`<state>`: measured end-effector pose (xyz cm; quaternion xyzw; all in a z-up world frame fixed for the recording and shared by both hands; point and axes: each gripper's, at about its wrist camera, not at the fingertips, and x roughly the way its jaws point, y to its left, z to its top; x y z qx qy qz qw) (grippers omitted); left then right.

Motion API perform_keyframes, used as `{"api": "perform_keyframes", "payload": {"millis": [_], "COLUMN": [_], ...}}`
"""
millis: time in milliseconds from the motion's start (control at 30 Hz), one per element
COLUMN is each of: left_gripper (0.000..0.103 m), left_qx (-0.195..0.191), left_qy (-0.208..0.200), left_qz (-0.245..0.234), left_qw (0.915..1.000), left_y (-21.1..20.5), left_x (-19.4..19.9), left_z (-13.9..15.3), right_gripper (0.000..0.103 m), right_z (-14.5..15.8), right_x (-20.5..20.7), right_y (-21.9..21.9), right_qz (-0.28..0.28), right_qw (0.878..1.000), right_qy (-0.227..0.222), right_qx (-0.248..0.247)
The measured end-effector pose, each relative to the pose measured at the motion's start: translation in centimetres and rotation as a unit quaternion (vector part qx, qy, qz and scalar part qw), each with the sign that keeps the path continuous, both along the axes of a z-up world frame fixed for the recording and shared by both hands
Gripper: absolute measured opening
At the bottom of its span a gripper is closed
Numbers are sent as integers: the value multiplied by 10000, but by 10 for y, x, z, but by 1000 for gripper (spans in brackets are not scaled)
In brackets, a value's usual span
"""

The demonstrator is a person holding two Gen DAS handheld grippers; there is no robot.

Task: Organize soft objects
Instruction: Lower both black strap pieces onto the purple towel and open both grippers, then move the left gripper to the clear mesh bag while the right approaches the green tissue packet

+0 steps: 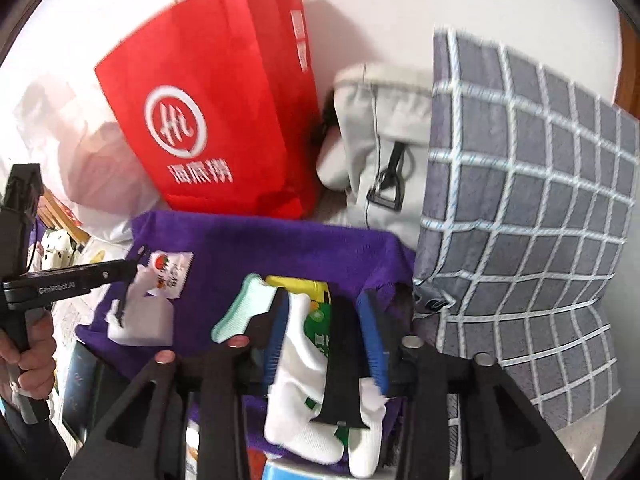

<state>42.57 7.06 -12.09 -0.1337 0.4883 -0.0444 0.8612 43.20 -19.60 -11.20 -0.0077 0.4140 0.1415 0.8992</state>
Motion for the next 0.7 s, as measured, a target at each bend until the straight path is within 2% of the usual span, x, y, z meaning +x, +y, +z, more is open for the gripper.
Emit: {"api": "perform_keyframes", "payload": {"millis": [100,167,400,700], "left_gripper": [37,37,38,41], "left_qx": [39,88,172,338], "left_qy": [17,-8,-200,-356], "left_qz": [-51,-61,-176,-227], "left_qw": [10000,9999,9995,9985], "left_y": [-4,-6,-17,-30], "left_x": [-12,-21,-66,-128], "left_z": [7,12,38,51], "right_gripper": [51,55,56,56], "right_z": [13,19,25,23], "right_x": [-18,-31,-79,-146], "right_y": [1,1,-4,-8], "right_qz": [-25,-23,-48,-7], "right_qw": [9998,9996,9995,9994], "right_qy": [-199,-294,-310,-161], "right_qx": [-54,-45,93,305]}}
